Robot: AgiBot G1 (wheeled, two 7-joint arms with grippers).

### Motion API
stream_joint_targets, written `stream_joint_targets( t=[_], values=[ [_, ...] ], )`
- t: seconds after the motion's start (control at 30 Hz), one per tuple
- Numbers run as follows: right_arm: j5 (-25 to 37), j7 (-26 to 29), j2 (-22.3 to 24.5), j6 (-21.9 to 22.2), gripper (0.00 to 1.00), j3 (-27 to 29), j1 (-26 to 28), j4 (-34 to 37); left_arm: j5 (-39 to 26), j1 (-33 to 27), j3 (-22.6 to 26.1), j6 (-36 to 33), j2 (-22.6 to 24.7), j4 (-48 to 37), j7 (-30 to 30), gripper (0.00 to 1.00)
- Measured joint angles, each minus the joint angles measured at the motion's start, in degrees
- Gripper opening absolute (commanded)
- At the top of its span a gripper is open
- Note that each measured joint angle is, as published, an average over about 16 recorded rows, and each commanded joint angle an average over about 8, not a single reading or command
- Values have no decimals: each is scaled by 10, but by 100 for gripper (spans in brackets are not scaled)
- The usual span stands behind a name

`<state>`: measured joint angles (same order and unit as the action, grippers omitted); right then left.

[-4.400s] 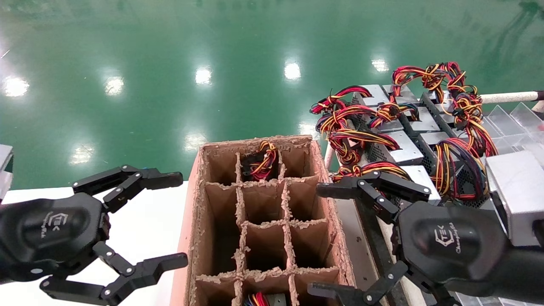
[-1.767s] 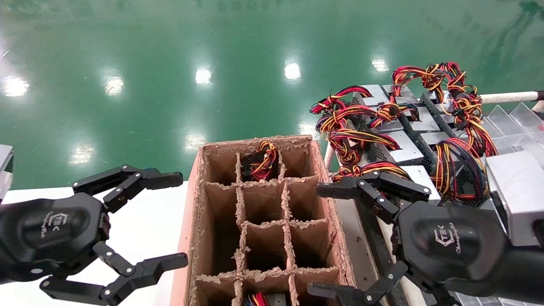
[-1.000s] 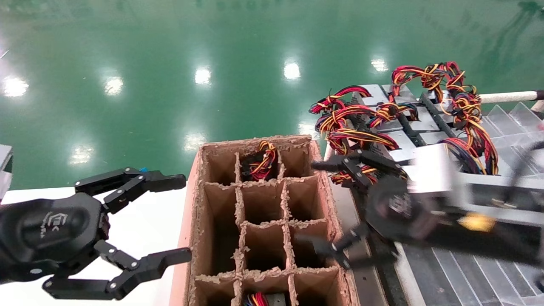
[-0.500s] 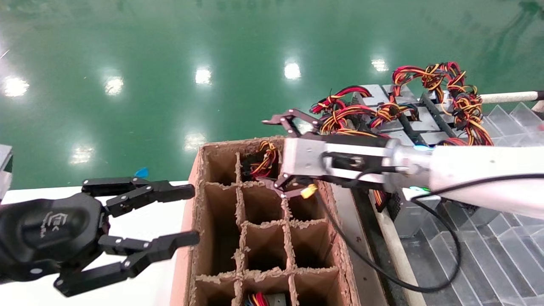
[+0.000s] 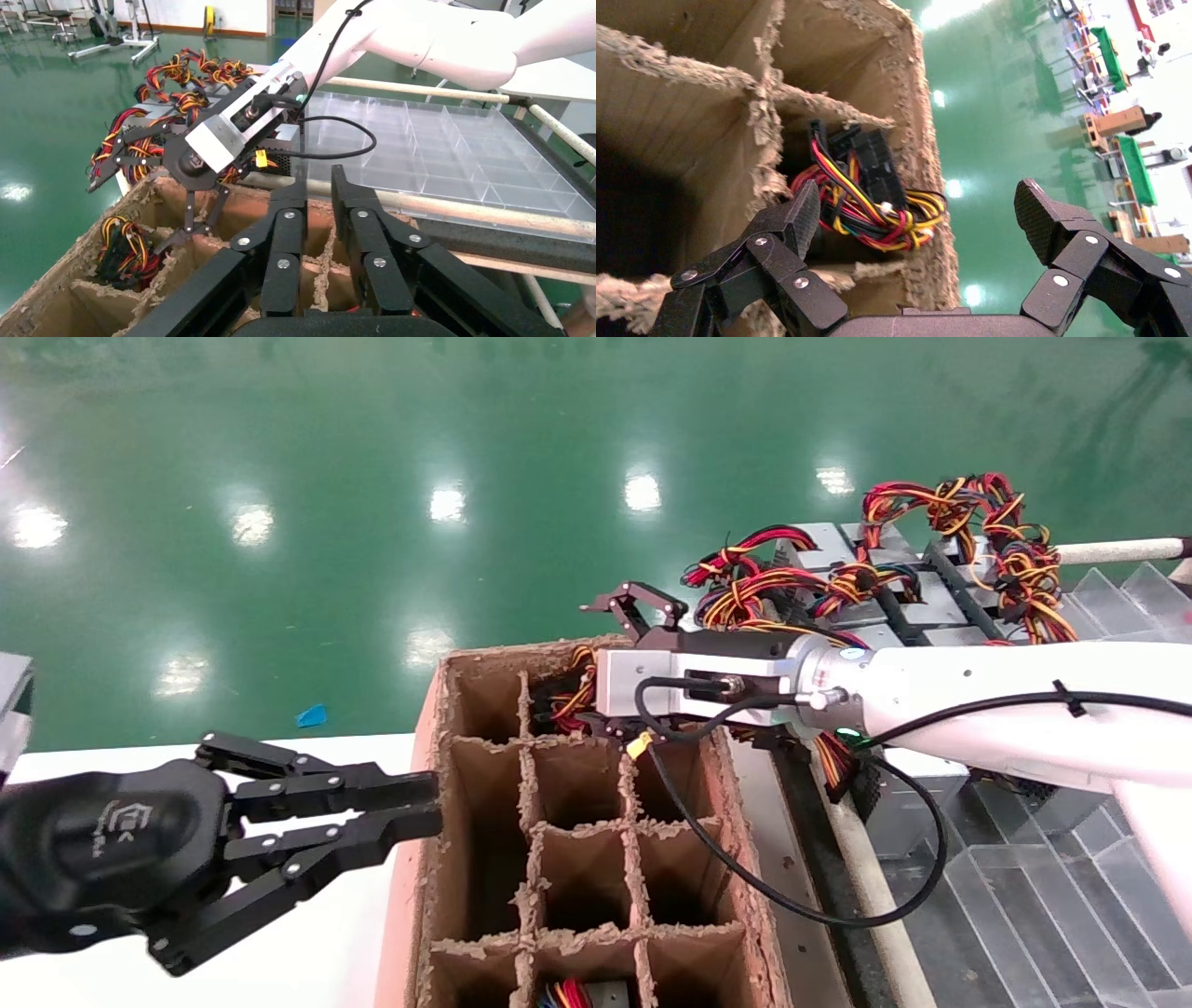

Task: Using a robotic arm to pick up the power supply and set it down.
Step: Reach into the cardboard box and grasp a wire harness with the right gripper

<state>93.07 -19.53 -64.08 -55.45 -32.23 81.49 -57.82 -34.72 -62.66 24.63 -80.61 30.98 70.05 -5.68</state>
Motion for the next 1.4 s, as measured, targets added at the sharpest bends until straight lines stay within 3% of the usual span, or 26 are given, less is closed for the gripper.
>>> stream_joint_targets(
  t=[0.13,0.27,0.83,1.4],
  values=[
    [2,-16,-9,3,15,-2,4,24,0,0,0,0,0,0,0,0],
    [1,-34,-17,3,0,-3,8,47,0,0,0,0,0,0,0,0],
    [-3,-99,-44,12,0,-5,20,114,0,0,0,0,0,0,0,0],
    [0,-111,-44,15,0,-5,23,104,0,0,0,0,0,0,0,0]
  ],
)
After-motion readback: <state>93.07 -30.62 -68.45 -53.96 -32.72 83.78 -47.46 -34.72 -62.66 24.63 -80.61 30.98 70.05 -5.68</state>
